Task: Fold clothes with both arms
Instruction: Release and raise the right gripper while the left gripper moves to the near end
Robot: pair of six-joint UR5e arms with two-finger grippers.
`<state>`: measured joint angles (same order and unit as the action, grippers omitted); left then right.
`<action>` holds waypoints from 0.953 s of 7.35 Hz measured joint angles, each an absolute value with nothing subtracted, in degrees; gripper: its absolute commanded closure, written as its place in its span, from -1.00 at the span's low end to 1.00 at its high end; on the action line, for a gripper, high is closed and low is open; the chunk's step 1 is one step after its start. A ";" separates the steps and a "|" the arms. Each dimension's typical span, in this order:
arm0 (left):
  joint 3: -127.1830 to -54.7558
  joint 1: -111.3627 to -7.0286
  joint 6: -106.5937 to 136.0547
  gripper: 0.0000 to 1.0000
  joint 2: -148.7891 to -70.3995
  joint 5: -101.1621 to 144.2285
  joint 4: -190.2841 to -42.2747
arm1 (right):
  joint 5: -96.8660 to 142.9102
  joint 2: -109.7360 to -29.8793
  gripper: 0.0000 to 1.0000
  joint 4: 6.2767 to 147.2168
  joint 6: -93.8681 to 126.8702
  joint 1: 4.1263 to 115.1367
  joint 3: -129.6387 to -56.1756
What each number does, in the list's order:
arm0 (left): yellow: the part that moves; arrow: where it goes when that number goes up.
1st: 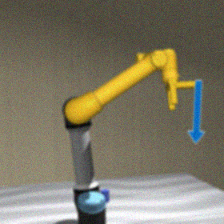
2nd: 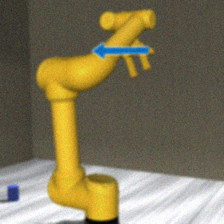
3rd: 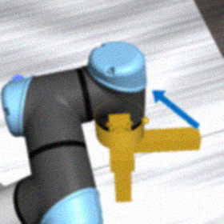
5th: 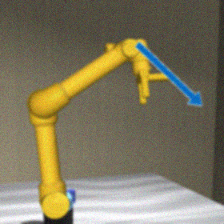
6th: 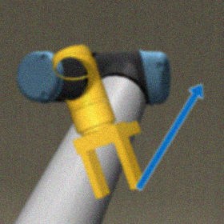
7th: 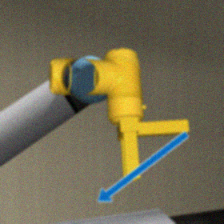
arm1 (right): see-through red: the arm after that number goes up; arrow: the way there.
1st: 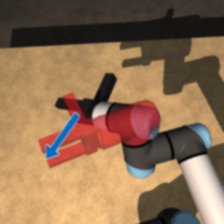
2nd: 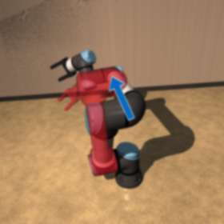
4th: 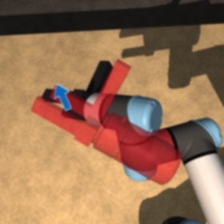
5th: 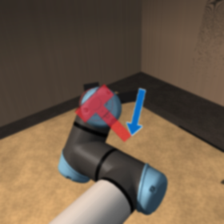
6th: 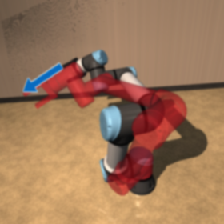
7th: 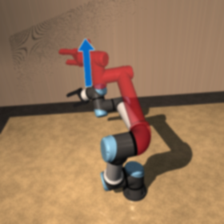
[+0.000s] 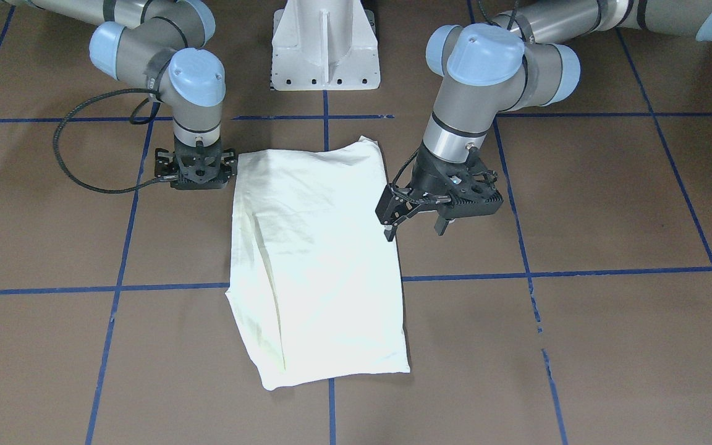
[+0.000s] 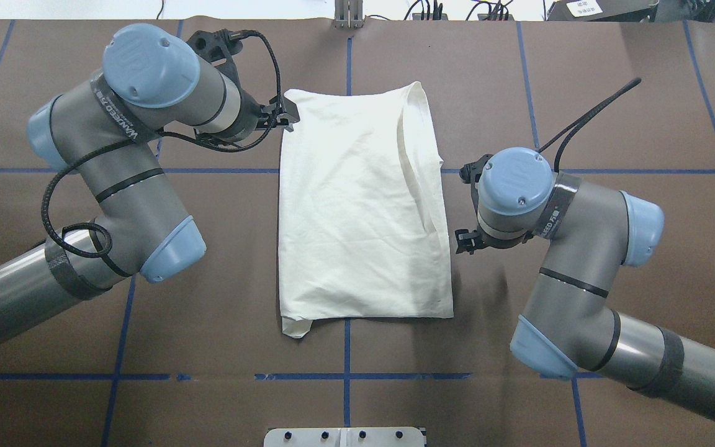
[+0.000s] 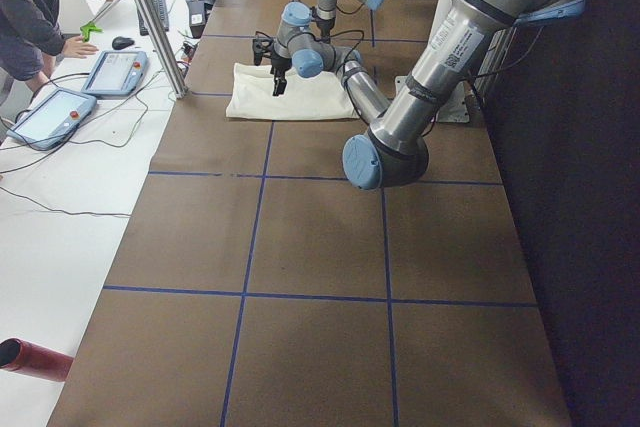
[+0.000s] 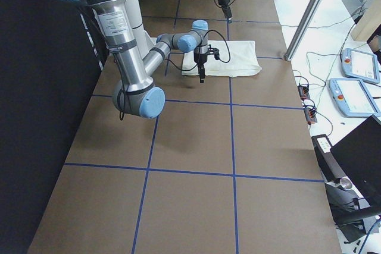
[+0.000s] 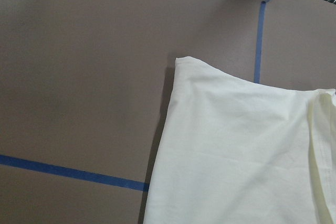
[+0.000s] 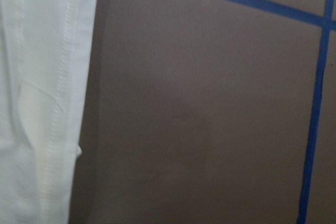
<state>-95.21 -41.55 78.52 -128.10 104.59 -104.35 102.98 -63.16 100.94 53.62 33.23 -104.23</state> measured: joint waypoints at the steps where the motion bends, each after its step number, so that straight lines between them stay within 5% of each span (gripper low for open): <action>1: -95.40 -41.55 78.49 -1.00 -128.02 104.59 -104.38 | 103.59 -59.01 -1.00 100.62 52.69 34.95 -101.67; 4: -95.53 -41.51 78.26 -1.00 -126.89 104.57 -105.48 | 104.92 -50.76 -1.00 89.07 51.53 37.23 -88.91; 7: -96.56 -38.02 91.23 -1.00 -122.43 108.83 -110.48 | 111.70 -50.98 -1.00 82.50 53.29 38.11 -89.38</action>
<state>-96.56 -38.02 91.23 -122.43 108.83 -110.48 111.70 -50.98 82.50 53.29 38.11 -89.38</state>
